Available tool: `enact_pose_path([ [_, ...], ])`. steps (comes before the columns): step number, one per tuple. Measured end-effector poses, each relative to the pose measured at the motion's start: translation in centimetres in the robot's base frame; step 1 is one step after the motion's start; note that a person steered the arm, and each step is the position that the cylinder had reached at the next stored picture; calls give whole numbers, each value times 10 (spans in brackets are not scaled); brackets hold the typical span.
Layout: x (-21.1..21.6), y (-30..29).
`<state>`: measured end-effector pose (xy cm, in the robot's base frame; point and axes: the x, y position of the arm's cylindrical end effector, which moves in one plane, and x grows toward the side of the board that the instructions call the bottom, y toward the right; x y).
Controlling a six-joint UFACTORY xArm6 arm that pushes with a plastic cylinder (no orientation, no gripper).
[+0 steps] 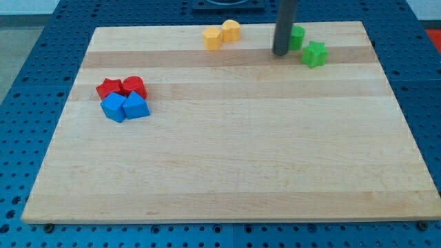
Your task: Move the green circle to the right side of green star
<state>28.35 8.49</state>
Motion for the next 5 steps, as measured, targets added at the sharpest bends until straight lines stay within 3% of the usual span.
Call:
enact_pose_path([
  [1,6,-28],
  [2,-49,13],
  [5,-42,71],
])
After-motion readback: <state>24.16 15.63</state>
